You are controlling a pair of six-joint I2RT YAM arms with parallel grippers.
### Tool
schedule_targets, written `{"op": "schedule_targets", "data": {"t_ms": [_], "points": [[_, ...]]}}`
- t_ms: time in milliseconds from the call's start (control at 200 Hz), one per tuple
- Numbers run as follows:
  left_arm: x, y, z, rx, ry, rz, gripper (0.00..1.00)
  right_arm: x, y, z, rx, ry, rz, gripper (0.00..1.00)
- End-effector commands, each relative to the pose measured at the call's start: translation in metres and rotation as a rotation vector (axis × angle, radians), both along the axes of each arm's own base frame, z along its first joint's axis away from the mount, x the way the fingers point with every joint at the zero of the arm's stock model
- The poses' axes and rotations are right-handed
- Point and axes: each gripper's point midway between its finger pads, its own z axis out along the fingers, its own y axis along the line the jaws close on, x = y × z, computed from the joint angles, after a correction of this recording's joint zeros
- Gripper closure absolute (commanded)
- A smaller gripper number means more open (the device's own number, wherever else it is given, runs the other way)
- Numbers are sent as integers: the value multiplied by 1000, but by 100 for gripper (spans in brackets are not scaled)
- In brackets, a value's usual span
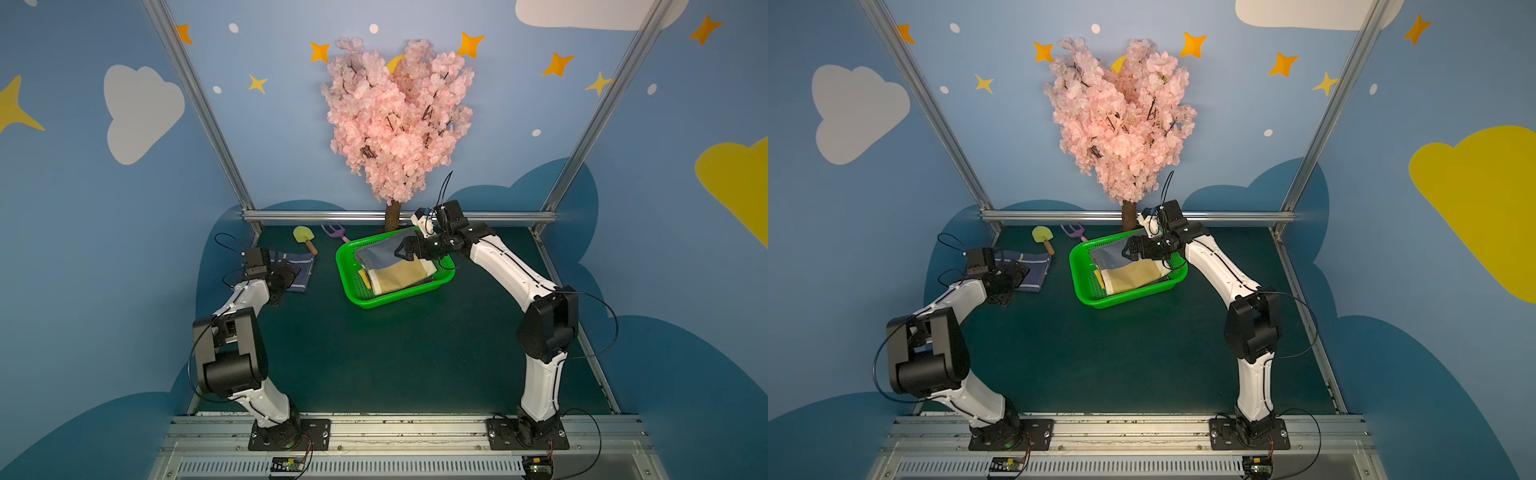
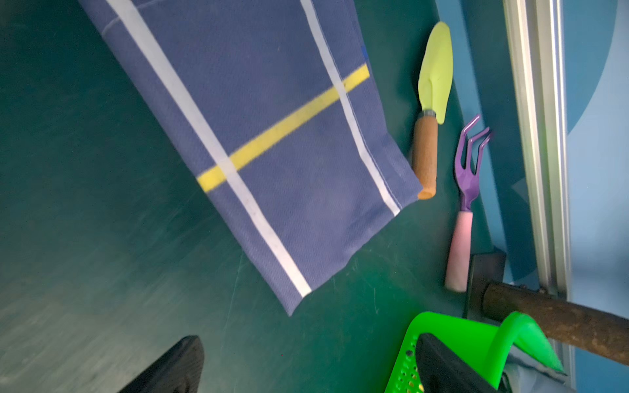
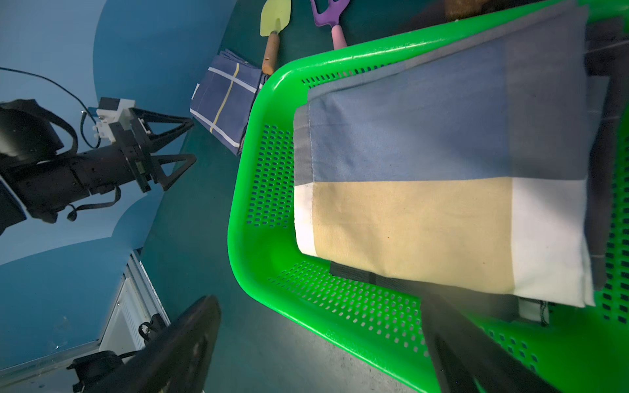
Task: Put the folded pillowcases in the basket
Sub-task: Move the pillowcase to the center of the board.
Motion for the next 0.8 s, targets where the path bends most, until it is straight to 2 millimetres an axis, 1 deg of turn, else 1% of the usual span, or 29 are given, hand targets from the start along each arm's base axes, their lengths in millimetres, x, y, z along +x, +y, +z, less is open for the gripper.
{"op": "schedule_targets", "data": {"t_ms": [0, 105, 185, 300, 461, 561, 631, 686, 721, 761, 796], "points": [[18, 16, -4, -20, -29, 45, 0, -9, 2, 15, 25, -19, 23, 3], [21, 27, -21, -7, 30, 67, 0, -11, 1, 6, 13, -1, 21, 4], [25, 34, -29, -2, 44, 86, 0, -11, 0, 0, -2, 10, 18, 4], [34, 39, -41, -4, 50, 93, 0, -13, -3, -6, -19, 24, 20, 4], [43, 44, -51, -6, 71, 97, 0, -13, -5, -9, -33, 25, 14, 4], [44, 49, -54, 15, 77, 110, 1, -13, -6, -11, -33, 34, 11, 4], [45, 51, -53, 28, 71, 112, 3, -13, -6, -13, -34, 40, 9, 4], [46, 51, -53, 28, 68, 112, 7, -13, -6, -14, -34, 43, 10, 4], [47, 51, -52, 26, 62, 111, 11, -13, -6, -15, -35, 46, 8, 4], [48, 51, -52, 25, 59, 111, 19, -14, -7, -16, -37, 48, 7, 4], [49, 51, -51, 25, 55, 110, 29, -14, -7, -16, -36, 50, 7, 4]]}}
